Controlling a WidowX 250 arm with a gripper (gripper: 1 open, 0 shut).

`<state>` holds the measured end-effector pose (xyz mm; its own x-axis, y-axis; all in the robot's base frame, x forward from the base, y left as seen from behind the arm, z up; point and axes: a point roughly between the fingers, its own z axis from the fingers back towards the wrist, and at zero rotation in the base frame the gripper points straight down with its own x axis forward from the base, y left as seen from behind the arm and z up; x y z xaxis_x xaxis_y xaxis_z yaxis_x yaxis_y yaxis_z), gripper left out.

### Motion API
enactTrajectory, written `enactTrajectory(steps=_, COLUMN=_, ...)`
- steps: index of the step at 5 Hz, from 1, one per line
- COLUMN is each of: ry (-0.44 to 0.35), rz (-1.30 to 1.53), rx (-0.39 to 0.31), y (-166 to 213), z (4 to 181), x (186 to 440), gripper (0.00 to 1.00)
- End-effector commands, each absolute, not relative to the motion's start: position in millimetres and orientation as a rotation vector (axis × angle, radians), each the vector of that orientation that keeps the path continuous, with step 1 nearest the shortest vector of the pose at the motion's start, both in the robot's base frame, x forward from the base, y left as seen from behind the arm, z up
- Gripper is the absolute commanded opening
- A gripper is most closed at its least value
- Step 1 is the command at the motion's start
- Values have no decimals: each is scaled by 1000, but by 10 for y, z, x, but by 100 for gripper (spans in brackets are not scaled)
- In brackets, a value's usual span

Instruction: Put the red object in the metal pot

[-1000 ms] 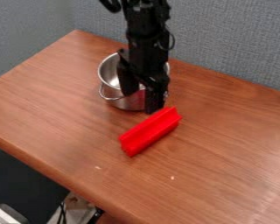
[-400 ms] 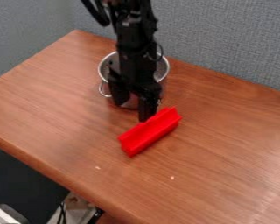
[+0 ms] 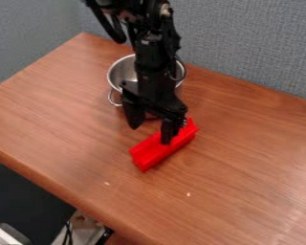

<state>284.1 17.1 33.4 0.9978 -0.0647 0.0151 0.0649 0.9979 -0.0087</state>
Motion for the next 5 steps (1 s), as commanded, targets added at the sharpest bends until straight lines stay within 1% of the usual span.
enactTrajectory(steps=1, ry=-24, rz=-18, rx=4, y=294, z=234, x=2873, gripper=100)
enactTrajectory(steps=2, ry=-18, rz=21, rx=7, y=359, z=144, x=2868, gripper=100)
enactTrajectory(steps=3, ry=-1, rz=-3, rx=-10, y=90, z=265, x=2870, gripper=0)
enactTrajectory(steps=4, ry=8, rz=-30, rx=-21, y=-157, z=402, x=2894, gripper=100)
enactTrajectory(steps=5, ry=-10, rz=22, rx=5, y=-279, z=443, x=2993, gripper=100)
